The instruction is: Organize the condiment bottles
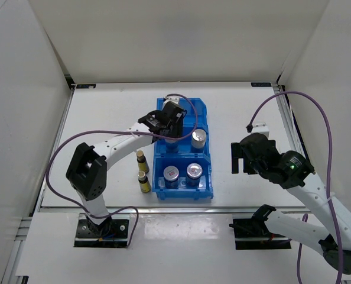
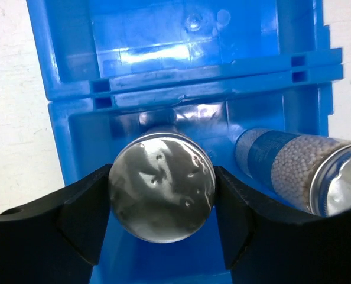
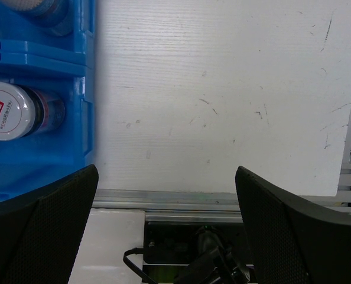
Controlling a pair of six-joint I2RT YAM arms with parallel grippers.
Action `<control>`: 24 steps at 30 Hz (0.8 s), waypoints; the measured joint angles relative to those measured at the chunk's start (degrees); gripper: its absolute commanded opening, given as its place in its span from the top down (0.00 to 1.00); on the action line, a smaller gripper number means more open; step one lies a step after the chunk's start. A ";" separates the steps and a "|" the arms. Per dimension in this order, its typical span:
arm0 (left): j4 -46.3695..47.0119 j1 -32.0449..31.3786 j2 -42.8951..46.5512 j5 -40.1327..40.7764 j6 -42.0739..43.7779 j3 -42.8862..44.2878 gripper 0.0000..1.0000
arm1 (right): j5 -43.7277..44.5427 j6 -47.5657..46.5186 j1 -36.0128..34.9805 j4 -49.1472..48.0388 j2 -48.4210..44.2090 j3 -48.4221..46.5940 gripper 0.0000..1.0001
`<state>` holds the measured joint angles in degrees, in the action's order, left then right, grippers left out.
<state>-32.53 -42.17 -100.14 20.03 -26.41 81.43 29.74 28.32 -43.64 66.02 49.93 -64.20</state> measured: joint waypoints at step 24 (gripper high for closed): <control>-10.27 -0.02 40.50 9.14 0.17 -11.63 0.04 | -1.03 -0.24 0.00 -0.20 0.15 -0.02 0.00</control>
<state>-42.81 -42.19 -59.64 29.17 -26.24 69.80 28.71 28.08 -43.64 65.82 50.09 -64.23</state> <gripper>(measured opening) 0.977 0.998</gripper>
